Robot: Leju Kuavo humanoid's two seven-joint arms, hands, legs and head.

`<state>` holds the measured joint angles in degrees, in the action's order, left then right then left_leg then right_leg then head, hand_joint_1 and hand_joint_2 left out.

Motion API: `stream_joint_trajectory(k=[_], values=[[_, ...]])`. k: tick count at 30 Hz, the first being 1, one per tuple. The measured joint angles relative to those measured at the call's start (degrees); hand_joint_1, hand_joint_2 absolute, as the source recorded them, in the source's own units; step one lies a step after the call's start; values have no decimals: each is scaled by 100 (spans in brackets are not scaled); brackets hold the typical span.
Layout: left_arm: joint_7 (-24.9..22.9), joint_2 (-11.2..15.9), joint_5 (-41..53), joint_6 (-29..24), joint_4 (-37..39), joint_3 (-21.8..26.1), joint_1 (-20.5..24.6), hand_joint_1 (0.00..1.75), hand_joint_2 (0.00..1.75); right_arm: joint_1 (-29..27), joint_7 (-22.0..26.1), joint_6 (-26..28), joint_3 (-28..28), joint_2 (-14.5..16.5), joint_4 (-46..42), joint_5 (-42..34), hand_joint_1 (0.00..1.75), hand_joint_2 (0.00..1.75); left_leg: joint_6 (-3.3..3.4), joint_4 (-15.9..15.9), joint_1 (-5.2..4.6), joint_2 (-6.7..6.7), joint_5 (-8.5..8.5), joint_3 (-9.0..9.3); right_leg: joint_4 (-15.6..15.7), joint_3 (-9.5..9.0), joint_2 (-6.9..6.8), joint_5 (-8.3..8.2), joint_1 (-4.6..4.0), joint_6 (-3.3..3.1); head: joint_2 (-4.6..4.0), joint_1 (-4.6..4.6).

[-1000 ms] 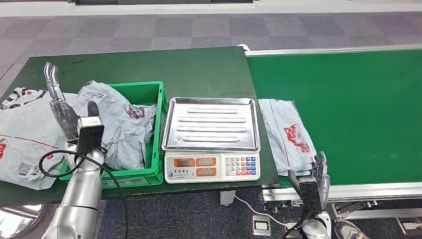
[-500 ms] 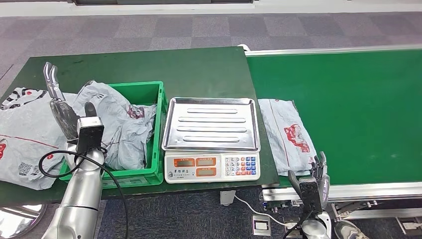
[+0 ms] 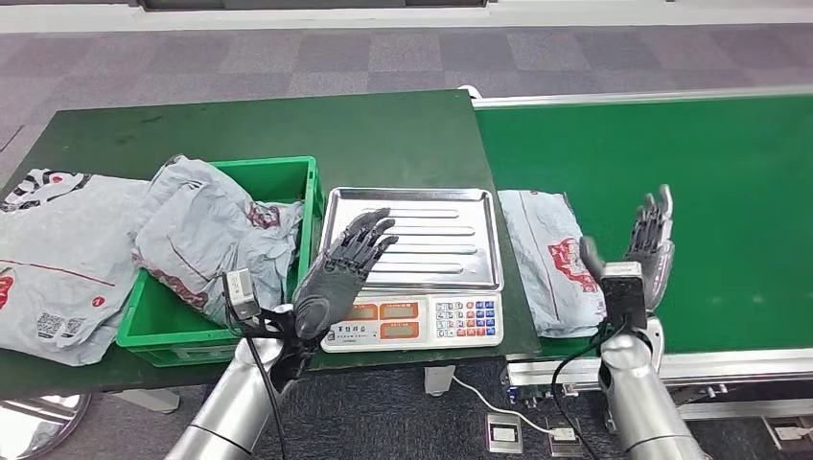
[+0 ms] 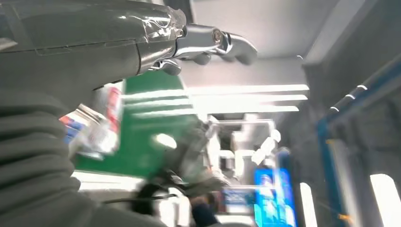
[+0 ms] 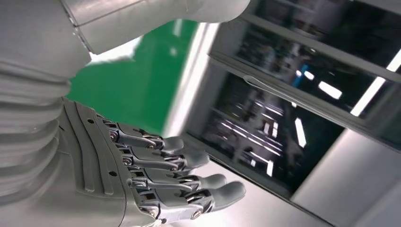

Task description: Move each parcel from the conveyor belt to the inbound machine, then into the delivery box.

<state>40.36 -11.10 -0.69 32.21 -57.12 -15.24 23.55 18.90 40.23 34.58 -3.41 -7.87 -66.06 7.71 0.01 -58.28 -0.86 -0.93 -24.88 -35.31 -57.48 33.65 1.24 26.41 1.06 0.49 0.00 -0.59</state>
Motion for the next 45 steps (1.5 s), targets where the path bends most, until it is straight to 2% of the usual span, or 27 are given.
stream_joint_trajectory(k=[2,4,11,17,19,20,22,23,24,28,33,45], values=[[-1,7,-21,-593,49,-100,5,0,175,113,-1,4,0,-44,-35,15,0,175,1,0,5,-5,2,0,-1,-2,-6,1,-5,-1,0,0],[-3,7,-33,-947,88,-180,11,0,175,187,-2,4,0,-59,-61,18,0,175,0,1,10,-8,3,-1,-3,-4,-11,2,-9,-2,0,0],[-5,7,-35,-1023,183,-322,32,0,175,287,-4,3,0,-112,-116,14,0,175,-2,2,10,-8,2,-2,-4,-4,-11,5,-9,-2,0,0],[-3,12,-55,-938,204,-331,40,0,175,563,-38,-80,0,-304,-16,24,0,175,-1,2,9,-9,2,-4,-3,-6,-12,6,-7,0,0,1],[-3,19,-58,-913,203,-331,37,0,175,838,-416,-339,-14,-381,369,325,0,175,-1,2,8,-7,2,-4,-4,-7,-10,3,-7,0,0,1],[-3,25,-60,-897,203,-331,36,0,175,1056,-886,-609,-46,-435,724,618,0,175,-1,2,8,-6,2,-2,-4,-7,-8,2,-8,1,0,1],[-3,32,-64,-854,207,-330,34,0,175,1514,-2132,-1263,-163,-576,1602,1231,0,175,6,1,8,-13,8,1,-2,-11,-15,-1,-8,3,0,0],[-3,32,-64,-831,212,-330,33,0,175,1680,-2625,-1494,-224,-644,1984,1415,0,175,11,0,8,-26,13,-2,-1,-13,-30,-1,-8,3,0,0],[-3,34,-64,-814,220,-328,32,0,175,1797,-2907,-1625,-275,-696,2306,1519,0,175,15,0,8,-43,19,-7,-2,-15,-48,-1,-8,4,0,0],[-2,47,-67,-781,262,-326,27,0,175,2120,-3081,-1808,-406,-801,3151,1650,0,175,14,0,8,-70,24,-15,-3,-12,-72,2,-8,5,0,0],[-5,-3,-124,-903,590,-312,79,0,175,2191,-4169,-3076,-803,-960,3942,2061,0,175,13,0,9,-77,20,-17,-1,-12,-76,11,-9,9,0,1],[-3,-73,-133,-966,966,-307,90,0,175,2096,-4257,-3206,-1185,-1119,4549,2108,0,175,12,0,7,-66,19,-21,-1,-3,-64,10,-6,10,0,0]])
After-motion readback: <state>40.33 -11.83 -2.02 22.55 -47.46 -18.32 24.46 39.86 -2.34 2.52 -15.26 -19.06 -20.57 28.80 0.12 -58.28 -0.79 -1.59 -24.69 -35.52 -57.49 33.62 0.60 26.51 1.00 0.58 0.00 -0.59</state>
